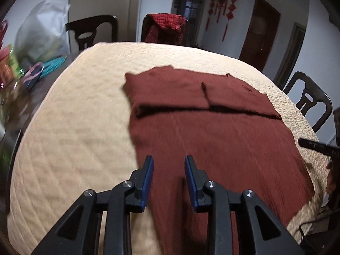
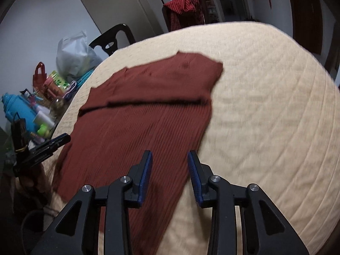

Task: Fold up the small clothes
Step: 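Open both grippers and move them to the sweater hem, then grasp the sweater hem with the left gripper while the right gripper grasps it too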

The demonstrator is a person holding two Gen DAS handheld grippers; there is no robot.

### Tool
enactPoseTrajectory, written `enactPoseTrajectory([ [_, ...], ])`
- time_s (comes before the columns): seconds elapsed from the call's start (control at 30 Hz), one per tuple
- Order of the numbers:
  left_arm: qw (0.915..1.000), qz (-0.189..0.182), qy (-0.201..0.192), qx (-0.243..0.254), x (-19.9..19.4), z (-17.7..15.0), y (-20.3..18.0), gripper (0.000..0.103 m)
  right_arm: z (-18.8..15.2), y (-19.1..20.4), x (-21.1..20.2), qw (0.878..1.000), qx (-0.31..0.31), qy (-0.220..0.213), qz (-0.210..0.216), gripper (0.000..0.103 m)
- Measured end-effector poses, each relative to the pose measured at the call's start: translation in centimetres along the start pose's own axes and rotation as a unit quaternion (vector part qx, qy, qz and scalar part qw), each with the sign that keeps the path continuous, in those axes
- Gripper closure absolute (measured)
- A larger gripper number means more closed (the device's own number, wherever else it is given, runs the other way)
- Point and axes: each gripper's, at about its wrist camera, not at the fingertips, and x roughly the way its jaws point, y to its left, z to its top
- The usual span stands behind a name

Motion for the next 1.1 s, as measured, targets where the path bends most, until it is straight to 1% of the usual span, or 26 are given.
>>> enactPoseTrajectory([
  [0.07, 1.0, 0.001, 0.002, -0.003, -0.3, -0.9, -0.1, 0.07, -1.2, 0.0, 0.1, 1.0, 0.011, 0.01, 0.008, 0.068],
  [0.13, 1.0, 0.005, 0.002, -0.004, -0.9, -1.7, -0.1, 0.065, -2.2, -0.1, -0.2, 1.0, 0.022, 0.007, 0.014, 0.068],
  [0.3, 0.9999, -0.005, 0.005, -0.011, -2.1, -3.5, -0.4, 0.063, -4.3, 0.0, -1.4, 0.997, 0.06, 0.01, 0.055, 0.067],
  [0.43, 0.9994, -0.022, 0.003, -0.027, -2.8, -4.4, -0.6, 0.063, -5.6, 0.7, -2.1, 0.996, 0.062, 0.014, 0.064, 0.067],
  [0.57, 0.9985, -0.034, 0.002, -0.043, -3.4, -5.4, -0.6, 0.062, -6.3, 1.0, -2.2, 0.995, 0.069, 0.014, 0.076, 0.067],
  [0.67, 0.9974, -0.041, -0.002, -0.06, -3.9, -6.1, -0.7, 0.063, -6.4, 1.3, -2.0, 0.992, 0.074, 0.024, 0.095, 0.067],
  [0.77, 0.9968, -0.04, -0.008, -0.069, -3.8, -6.2, -0.8, 0.063, -6.3, 1.3, -1.7, 0.992, 0.076, 0.023, 0.1, 0.067],
  [0.83, 0.9957, -0.044, -0.01, -0.081, -3.6, -6.0, -0.8, 0.063, -6.1, 0.9, -1.5, 0.99, 0.087, 0.022, 0.108, 0.07],
  [0.87, 0.9952, -0.046, -0.011, -0.086, -3.5, -6.0, -0.7, 0.063, -6.0, 0.8, -1.3, 0.99, 0.088, 0.022, 0.108, 0.077],
  [0.9, 0.9951, -0.044, -0.011, -0.088, -3.4, -5.9, -0.7, 0.067, -6.1, 0.8, -1.2, 0.991, 0.087, 0.023, 0.104, 0.087],
  [0.93, 0.9956, -0.036, -0.013, -0.086, -3.4, -5.9, -0.7, 0.078, -6.2, 0.7, -1.1, 0.991, 0.088, 0.023, 0.101, 0.091],
  [0.97, 0.9958, -0.032, -0.012, -0.085, -3.3, -5.9, -0.7, 0.083, -6.2, 0.5, -1.0, 0.99, 0.091, 0.022, 0.104, 0.095],
  [1.0, 0.9958, -0.03, -0.012, -0.085, -3.2, -5.8, -0.6, 0.087, -6.3, 0.4, -1.0, 0.989, 0.095, 0.02, 0.108, 0.096],
  [1.03, 0.9957, -0.035, -0.01, -0.085, -3.2, -5.8, -0.5, 0.093, -6.3, 0.2, -1.1, 0.989, 0.099, 0.017, 0.111, 0.096],
  [1.1, 0.9951, -0.045, -0.014, -0.087, -3.5, -5.5, -0.3, 0.094, -6.3, 0.0, -2.0, 0.989, 0.1, 0.0, 0.113, 0.096],
])
